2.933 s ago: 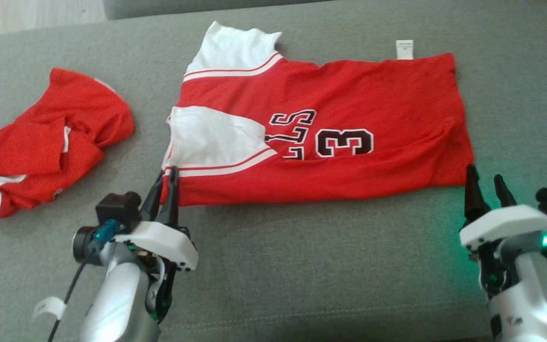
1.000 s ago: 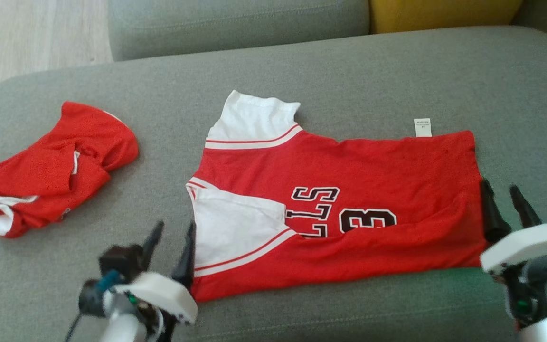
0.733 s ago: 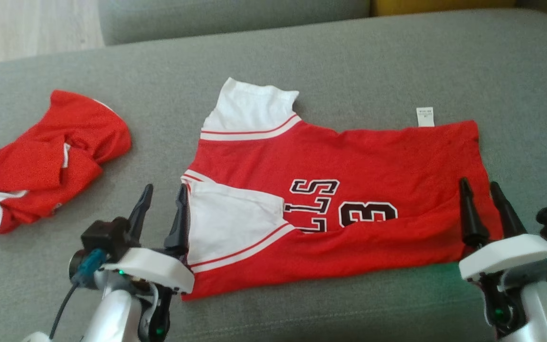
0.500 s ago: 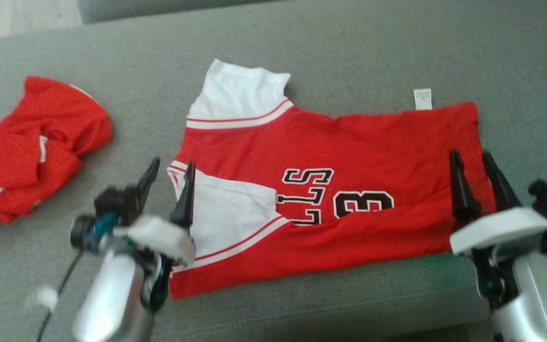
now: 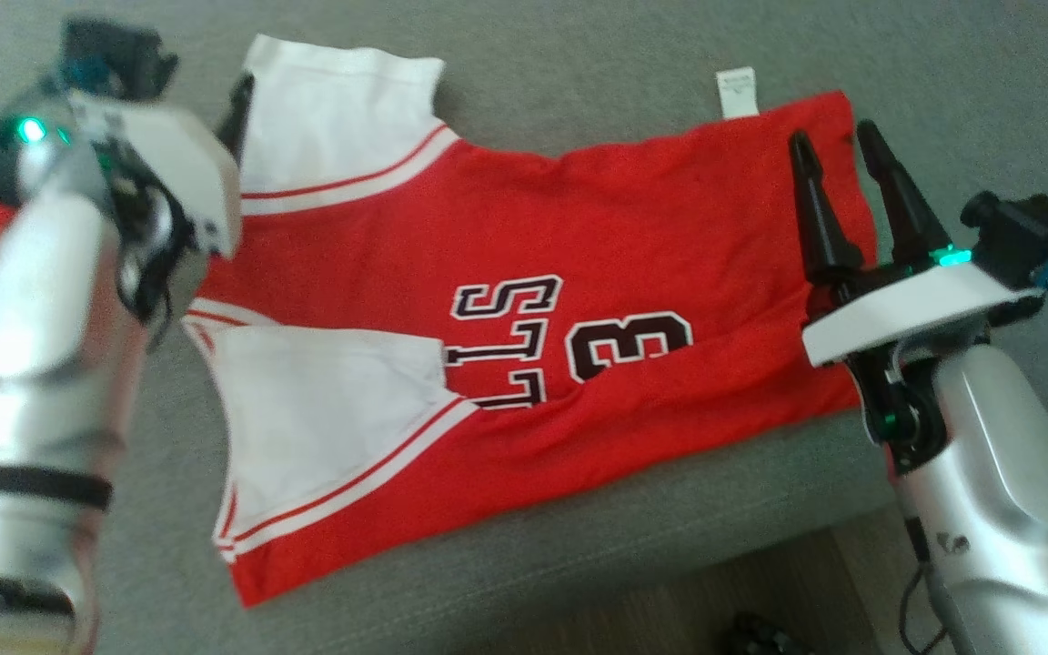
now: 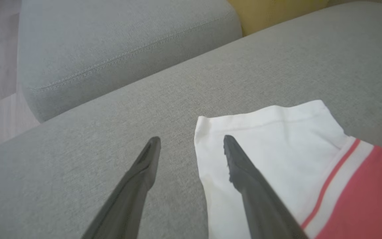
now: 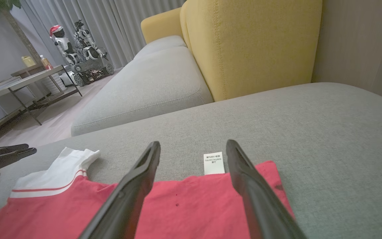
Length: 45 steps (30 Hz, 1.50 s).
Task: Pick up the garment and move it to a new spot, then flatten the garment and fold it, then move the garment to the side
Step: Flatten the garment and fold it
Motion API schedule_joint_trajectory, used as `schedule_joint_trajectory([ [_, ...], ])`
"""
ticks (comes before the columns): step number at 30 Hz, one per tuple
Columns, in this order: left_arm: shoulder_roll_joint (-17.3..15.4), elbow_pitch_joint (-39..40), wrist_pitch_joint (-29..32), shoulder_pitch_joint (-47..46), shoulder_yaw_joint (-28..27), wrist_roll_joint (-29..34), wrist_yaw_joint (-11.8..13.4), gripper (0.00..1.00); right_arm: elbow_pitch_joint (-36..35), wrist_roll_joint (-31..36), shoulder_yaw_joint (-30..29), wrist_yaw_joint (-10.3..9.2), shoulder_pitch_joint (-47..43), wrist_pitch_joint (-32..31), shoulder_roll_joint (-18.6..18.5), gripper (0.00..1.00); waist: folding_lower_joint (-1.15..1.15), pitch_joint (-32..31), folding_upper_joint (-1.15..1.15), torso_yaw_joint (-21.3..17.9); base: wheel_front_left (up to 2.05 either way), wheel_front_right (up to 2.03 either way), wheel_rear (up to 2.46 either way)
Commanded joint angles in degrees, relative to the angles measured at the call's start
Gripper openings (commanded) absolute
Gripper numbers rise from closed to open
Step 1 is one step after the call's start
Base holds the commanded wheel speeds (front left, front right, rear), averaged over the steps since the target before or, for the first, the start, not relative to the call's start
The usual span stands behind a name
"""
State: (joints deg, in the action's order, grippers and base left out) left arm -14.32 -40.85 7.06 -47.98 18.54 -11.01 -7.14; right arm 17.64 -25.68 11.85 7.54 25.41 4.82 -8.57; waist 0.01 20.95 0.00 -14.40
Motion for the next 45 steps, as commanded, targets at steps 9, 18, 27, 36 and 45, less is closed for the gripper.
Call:
schedule_joint_trajectory([
  [9,-10.39,-2.49,14.20,-14.52,10.16,-13.81,-0.34,1.00,0.89,-1.60,5.06,-0.05,5.69,3.10,0.08,1.00,-0.01,6.02,0.00,-6.64,0.00,0.00,0.00],
  [18,-13.45,-3.49,17.89,-17.57,18.06,-20.22,-0.34,1.00,3.63,-2.85,6.32,-0.05,7.46,4.99,-0.31,1.00,-0.01,6.45,0.00,-7.34,0.00,0.00,0.00],
  [27,-12.62,-4.27,13.84,-18.15,20.56,-23.97,-0.35,0.00,5.81,-3.67,5.51,-0.05,8.79,5.00,-1.81,1.00,-0.01,5.64,0.00,-5.26,0.00,0.00,0.00],
  [36,-9.48,-0.73,-1.23,-13.79,21.19,-22.81,0.19,0.00,10.66,-11.62,0.52,-0.05,11.79,-3.21,-5.40,1.00,-0.01,2.53,0.00,2.48,0.00,0.00,0.00],
  [45,-6.89,6.52,-8.01,-8.33,22.19,-22.44,2.14,0.00,19.90,-13.00,-1.33,-0.05,16.70,-11.31,-13.58,1.00,-0.01,3.11,0.00,8.57,0.00,0.00,0.00],
])
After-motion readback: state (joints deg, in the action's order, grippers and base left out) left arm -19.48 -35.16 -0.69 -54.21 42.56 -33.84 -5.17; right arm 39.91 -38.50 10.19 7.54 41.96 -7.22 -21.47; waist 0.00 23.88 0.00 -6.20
